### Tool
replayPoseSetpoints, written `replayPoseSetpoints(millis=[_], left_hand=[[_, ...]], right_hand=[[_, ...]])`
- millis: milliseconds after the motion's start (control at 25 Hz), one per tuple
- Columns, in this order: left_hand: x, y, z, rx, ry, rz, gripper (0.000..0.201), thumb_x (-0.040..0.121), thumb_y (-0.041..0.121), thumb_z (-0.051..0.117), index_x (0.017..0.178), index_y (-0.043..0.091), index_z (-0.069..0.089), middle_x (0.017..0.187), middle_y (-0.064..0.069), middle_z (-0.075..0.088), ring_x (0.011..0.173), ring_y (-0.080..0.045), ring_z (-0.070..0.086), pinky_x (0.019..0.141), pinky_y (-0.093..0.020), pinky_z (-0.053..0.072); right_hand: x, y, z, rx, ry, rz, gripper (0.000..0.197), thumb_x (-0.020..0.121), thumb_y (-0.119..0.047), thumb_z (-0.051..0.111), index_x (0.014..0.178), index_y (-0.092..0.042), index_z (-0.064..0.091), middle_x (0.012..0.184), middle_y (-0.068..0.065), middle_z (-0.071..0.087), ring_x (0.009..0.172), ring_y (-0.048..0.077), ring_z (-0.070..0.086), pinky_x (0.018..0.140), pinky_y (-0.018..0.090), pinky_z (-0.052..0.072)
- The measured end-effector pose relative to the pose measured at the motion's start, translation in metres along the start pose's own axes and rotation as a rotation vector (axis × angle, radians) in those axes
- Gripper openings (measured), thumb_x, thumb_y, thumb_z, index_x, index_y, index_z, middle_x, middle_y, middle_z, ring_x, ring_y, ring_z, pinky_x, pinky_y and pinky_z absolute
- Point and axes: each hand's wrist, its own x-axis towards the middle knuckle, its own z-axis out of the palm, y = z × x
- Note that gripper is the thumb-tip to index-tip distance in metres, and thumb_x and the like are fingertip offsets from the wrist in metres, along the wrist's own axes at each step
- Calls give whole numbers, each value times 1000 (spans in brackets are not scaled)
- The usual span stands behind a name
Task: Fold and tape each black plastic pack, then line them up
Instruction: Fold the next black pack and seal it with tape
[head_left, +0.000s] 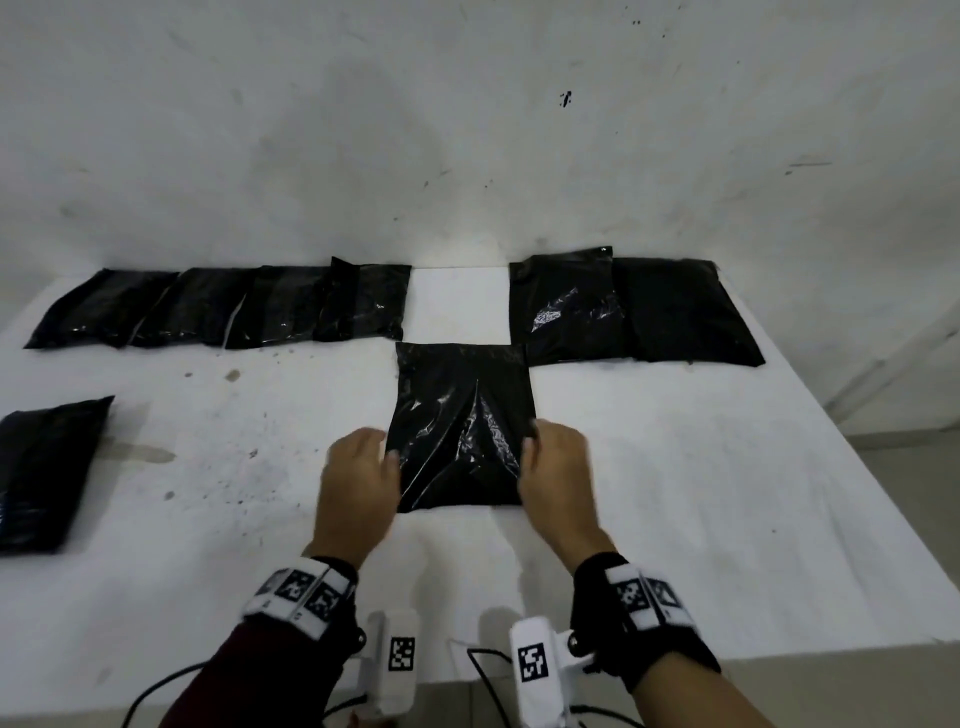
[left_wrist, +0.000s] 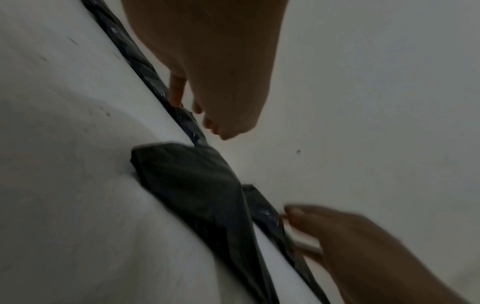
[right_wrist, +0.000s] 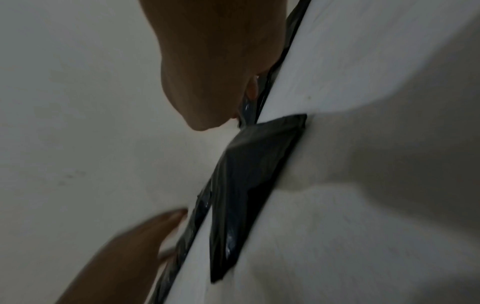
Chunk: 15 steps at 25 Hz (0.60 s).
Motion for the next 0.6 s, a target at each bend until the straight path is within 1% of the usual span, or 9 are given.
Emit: replayPoseSetpoints(millis=[40, 120, 160, 240, 320, 360, 440, 520, 600], left_hand=[[-3, 7, 10, 55, -43, 139, 42, 92, 24, 40, 116, -4, 60, 119, -21, 61, 113, -39, 55, 95, -40, 41], [-10, 7, 37, 229, -253, 273, 52, 99, 35, 22, 126, 4, 55, 133, -14, 53, 124, -34, 49, 96, -44, 41], [-13, 4, 45, 290, -362, 251, 59, 101, 38, 13, 126, 6, 55, 133, -13, 53, 123, -32, 51, 93, -46, 43], [-16, -10, 58, 327, -502, 190, 68, 100, 44, 4, 126, 9, 56, 132, -11, 55, 118, -29, 55, 90, -46, 47], [-16, -16, 55, 334, -555, 160, 75, 95, 55, -1, 135, 14, 46, 142, -6, 44, 128, -25, 46, 103, -36, 38], [-15, -18, 54, 316, -557, 178, 84, 87, 64, -10, 143, 16, 31, 151, -2, 27, 138, -21, 29, 111, -30, 22], [-12, -22, 54, 272, -546, 221, 100, 63, 78, -28, 143, 23, -5, 148, 9, -14, 138, -8, -13, 110, -25, -8], [-11, -22, 51, 257, -561, 222, 107, 53, 82, -29, 142, 25, -14, 142, 13, -25, 132, -3, -25, 106, -23, -15], [-13, -23, 49, 222, -586, 216, 112, 51, 83, -28, 145, 26, -10, 142, 15, -25, 133, -3, -24, 107, -23, -15]], right_hand=[[-3, -8, 10, -3, -99, -89, 53, 99, -32, 22, 131, 1, 48, 134, 19, 50, 130, 36, 39, 110, 39, 28], [-14, -10, 33, -171, -375, -165, 82, 89, -56, -9, 149, -7, 18, 157, 6, 11, 146, 22, 3, 117, 38, 1], [-18, -4, 42, -262, -463, -164, 91, 79, -62, -20, 150, -12, 6, 158, 0, -6, 145, 16, -11, 115, 38, -9], [-24, 10, 52, -345, -502, -162, 101, 67, -67, -31, 150, -17, -3, 152, -7, -21, 140, 9, -23, 113, 38, -18], [-25, 18, 52, -351, -511, -187, 96, 69, -67, -26, 150, -20, -4, 148, -12, -24, 136, 5, -25, 111, 34, -21], [-25, 20, 50, -342, -522, -191, 92, 71, -66, -21, 149, -21, -5, 147, -13, -23, 136, 4, -25, 111, 33, -22], [-24, 25, 47, -323, -518, -204, 86, 75, -63, -18, 149, -22, -4, 149, -14, -20, 138, 4, -22, 113, 30, -20], [-28, 35, 49, -285, -441, -251, 81, 83, -61, -17, 149, -21, 6, 153, -12, -9, 142, 6, -11, 115, 30, -11], [-35, 45, 51, -243, -301, -309, 66, 96, -52, 1, 146, -17, 28, 154, -7, 12, 145, 12, 9, 116, 28, -1]])
